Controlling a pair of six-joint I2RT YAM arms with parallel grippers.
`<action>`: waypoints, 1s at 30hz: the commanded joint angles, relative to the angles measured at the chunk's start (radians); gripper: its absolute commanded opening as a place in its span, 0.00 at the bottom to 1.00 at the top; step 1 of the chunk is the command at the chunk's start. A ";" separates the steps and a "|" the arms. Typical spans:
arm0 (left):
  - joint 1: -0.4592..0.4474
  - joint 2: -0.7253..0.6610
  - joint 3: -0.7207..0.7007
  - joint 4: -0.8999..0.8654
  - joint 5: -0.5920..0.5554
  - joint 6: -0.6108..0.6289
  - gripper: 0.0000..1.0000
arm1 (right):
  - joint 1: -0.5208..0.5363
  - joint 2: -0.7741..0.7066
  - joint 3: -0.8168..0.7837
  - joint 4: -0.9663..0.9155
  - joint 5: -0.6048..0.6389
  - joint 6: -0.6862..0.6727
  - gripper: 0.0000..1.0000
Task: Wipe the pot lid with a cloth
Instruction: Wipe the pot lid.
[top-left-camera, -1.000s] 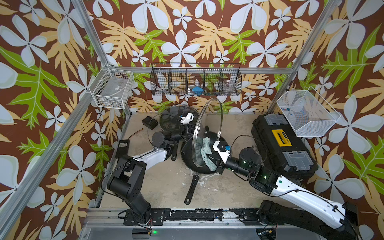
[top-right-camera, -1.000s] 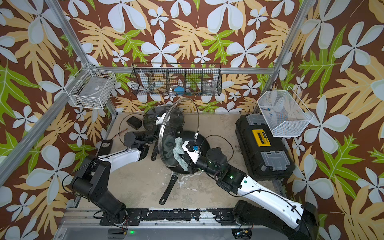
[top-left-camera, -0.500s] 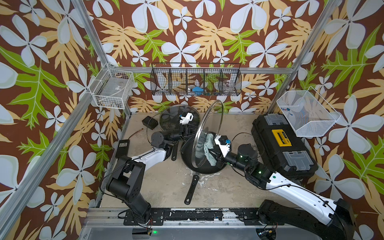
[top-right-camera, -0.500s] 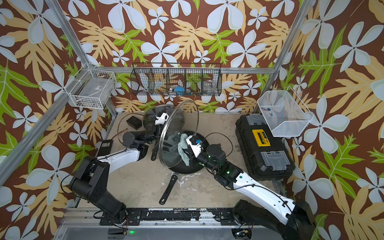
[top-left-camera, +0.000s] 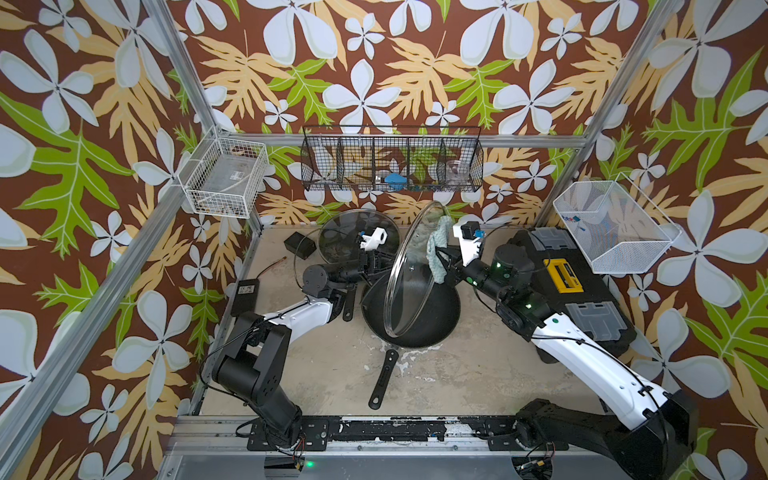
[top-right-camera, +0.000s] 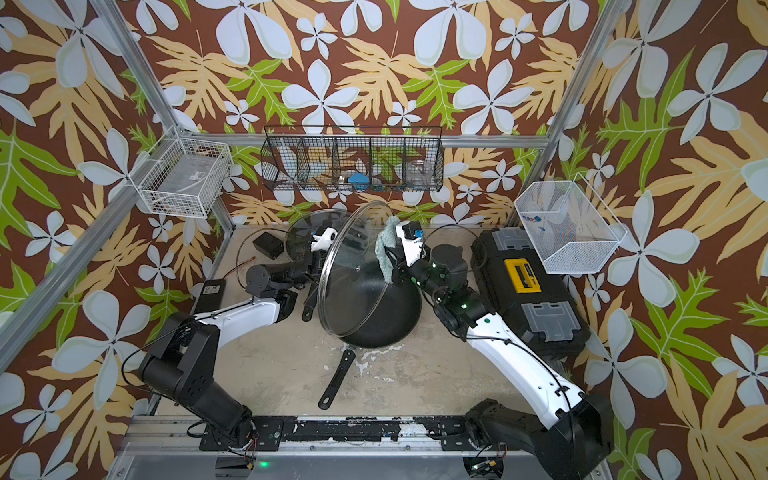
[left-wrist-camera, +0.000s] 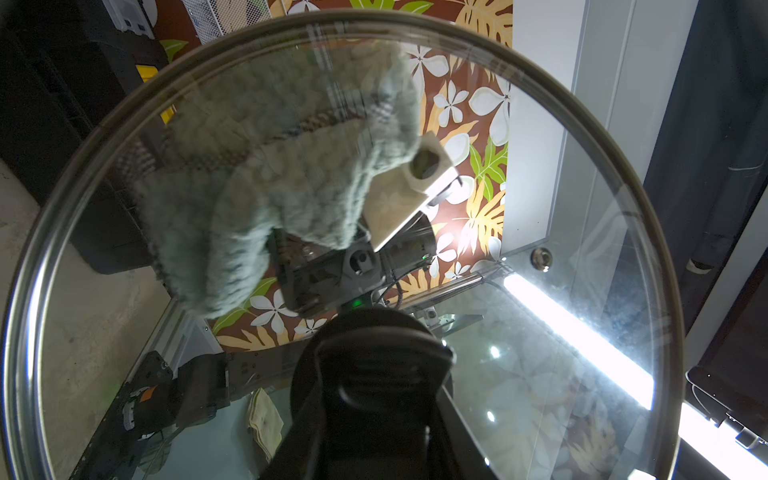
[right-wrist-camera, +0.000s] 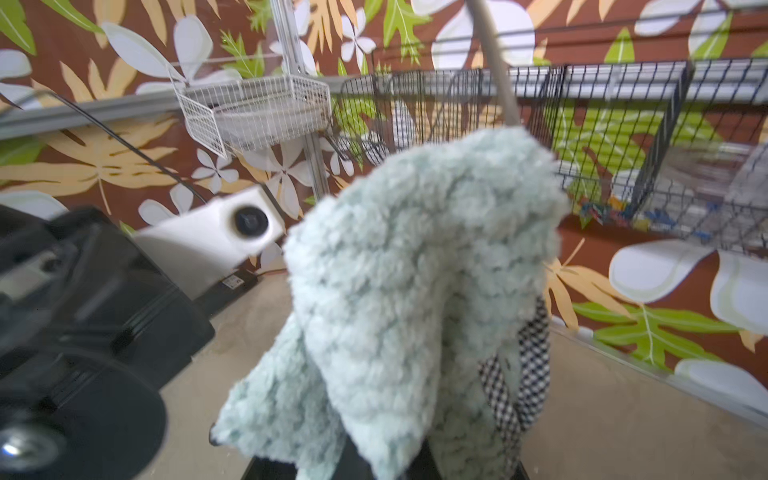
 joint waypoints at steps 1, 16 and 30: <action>0.000 -0.001 0.003 0.303 -0.068 0.009 0.00 | 0.012 0.005 0.073 0.005 -0.089 -0.009 0.00; 0.001 0.019 0.016 0.301 -0.076 0.006 0.00 | 0.431 -0.162 -0.124 -0.001 -0.032 -0.124 0.00; 0.001 0.014 0.025 0.300 -0.079 -0.001 0.00 | 0.118 -0.101 -0.257 0.033 0.041 -0.008 0.00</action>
